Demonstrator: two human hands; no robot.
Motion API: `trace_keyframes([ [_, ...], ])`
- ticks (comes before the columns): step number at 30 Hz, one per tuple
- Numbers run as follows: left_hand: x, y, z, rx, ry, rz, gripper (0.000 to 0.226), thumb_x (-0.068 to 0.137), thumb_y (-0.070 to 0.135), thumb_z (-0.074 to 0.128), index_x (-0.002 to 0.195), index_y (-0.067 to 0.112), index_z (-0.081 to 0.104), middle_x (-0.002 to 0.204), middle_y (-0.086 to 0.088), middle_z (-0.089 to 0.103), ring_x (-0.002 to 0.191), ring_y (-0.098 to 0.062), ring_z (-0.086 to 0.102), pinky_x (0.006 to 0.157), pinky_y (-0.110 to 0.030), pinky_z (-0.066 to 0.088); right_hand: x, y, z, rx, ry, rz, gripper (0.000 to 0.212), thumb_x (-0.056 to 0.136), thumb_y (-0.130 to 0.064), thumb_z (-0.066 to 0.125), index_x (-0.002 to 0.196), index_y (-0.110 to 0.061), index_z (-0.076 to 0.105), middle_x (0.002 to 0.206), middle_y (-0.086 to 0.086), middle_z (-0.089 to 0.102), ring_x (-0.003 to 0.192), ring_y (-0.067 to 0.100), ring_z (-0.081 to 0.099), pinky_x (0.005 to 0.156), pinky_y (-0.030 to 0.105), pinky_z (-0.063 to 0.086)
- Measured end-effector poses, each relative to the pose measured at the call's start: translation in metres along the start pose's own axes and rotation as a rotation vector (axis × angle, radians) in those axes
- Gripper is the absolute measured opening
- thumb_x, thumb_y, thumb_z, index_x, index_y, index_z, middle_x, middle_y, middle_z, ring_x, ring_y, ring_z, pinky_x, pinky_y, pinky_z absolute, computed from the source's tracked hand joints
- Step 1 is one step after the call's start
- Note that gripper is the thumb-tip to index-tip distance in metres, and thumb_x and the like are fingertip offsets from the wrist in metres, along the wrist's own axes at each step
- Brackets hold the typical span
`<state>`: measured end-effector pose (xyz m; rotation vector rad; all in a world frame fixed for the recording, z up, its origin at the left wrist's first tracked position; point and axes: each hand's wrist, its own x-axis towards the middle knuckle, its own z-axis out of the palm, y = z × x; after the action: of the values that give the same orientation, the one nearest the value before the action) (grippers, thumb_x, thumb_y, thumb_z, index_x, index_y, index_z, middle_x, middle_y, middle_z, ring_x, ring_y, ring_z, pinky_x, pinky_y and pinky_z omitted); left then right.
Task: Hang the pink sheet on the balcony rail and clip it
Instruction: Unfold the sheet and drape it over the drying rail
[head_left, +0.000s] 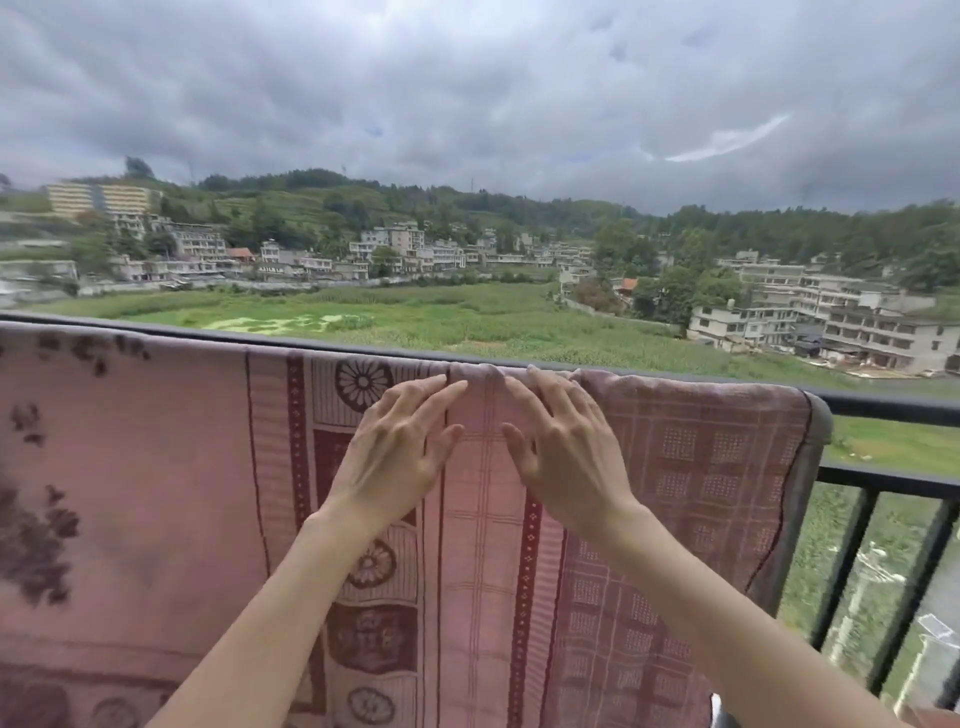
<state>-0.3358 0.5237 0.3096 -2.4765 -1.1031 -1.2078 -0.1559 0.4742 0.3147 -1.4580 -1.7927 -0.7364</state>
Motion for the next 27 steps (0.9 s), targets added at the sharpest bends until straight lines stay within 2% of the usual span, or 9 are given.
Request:
trace_keyframes([
  [3,-0.034,-0.057,-0.044,0.207,-0.013,-0.088,0.054,0.090,0.050,0.026,0.139,0.029,0.037,0.144,0.001,0.041,0.134,-0.019,0.035,0.109,-0.040,0.028,0.020,-0.059,0.031,0.040,-0.030,-0.138,0.053,0.084,-0.039,0.053,0.131,-0.014,0.051,0.134,0.014,0.053,0.125,0.031,0.050,0.108,0.047,0.029],
  [8,-0.063,-0.170,-0.106,0.401,0.065,-0.315,0.052,0.091,0.040,0.033,0.136,0.016,0.043,0.141,-0.009,0.045,0.131,-0.027,0.039,0.108,-0.045,0.028,0.082,-0.155,0.109,0.121,-0.058,-0.285,0.058,0.084,-0.047,0.046,0.133,-0.017,0.049,0.136,0.014,0.052,0.125,0.032,0.050,0.106,0.054,0.034],
  [11,-0.086,-0.231,-0.137,0.440,0.096,-0.418,0.049,0.094,0.035,0.040,0.140,0.018,0.037,0.146,-0.007,0.038,0.136,-0.024,0.031,0.113,-0.043,0.022,0.115,-0.214,0.150,0.167,-0.078,-0.338,0.061,0.085,-0.051,0.035,0.136,-0.018,0.047,0.139,0.014,0.049,0.128,0.031,0.047,0.107,0.054,0.033],
  [14,-0.109,-0.299,-0.171,0.500,0.092,-0.489,0.057,0.090,0.046,0.026,0.141,0.021,0.034,0.148,-0.005,0.034,0.140,-0.022,0.025,0.115,-0.043,0.020,0.148,-0.279,0.193,0.206,-0.097,-0.431,0.062,0.086,-0.052,0.035,0.139,-0.020,0.043,0.144,0.013,0.043,0.133,0.030,0.041,0.110,0.055,0.027],
  [18,-0.135,-0.388,-0.210,0.556,0.121,-0.549,0.055,0.091,0.042,0.029,0.142,0.022,0.033,0.150,-0.002,0.032,0.141,-0.020,0.021,0.115,-0.039,0.017,0.185,-0.359,0.249,0.251,-0.075,-0.482,0.063,0.087,-0.053,0.031,0.140,-0.021,0.040,0.146,0.011,0.041,0.136,0.028,0.037,0.111,0.054,0.026],
  [20,-0.144,-0.430,-0.217,0.577,0.095,-0.564,0.058,0.089,0.048,0.023,0.142,0.024,0.032,0.150,-0.001,0.031,0.141,-0.019,0.020,0.115,-0.038,0.016,0.204,-0.393,0.282,0.289,-0.100,-0.472,0.064,0.087,-0.054,0.029,0.141,-0.022,0.038,0.147,0.011,0.040,0.137,0.028,0.036,0.112,0.054,0.025],
  [24,-0.147,-0.497,-0.223,0.586,0.026,-0.611,0.060,0.088,0.050,0.020,0.143,0.027,0.028,0.153,0.001,0.025,0.143,-0.017,0.015,0.115,-0.034,0.011,0.233,-0.442,0.342,0.339,-0.135,-0.474,0.061,0.089,-0.051,0.040,0.143,-0.022,0.034,0.149,0.012,0.036,0.138,0.030,0.032,0.112,0.050,0.013],
  [27,-0.137,-0.541,-0.230,0.594,0.063,-0.615,0.054,0.092,0.043,0.028,0.144,0.028,0.027,0.153,0.000,0.025,0.142,-0.017,0.016,0.115,-0.033,0.011,0.255,-0.476,0.377,0.380,-0.129,-0.491,0.061,0.089,-0.047,0.049,0.142,-0.021,0.036,0.147,0.013,0.038,0.137,0.031,0.034,0.112,0.052,0.016],
])
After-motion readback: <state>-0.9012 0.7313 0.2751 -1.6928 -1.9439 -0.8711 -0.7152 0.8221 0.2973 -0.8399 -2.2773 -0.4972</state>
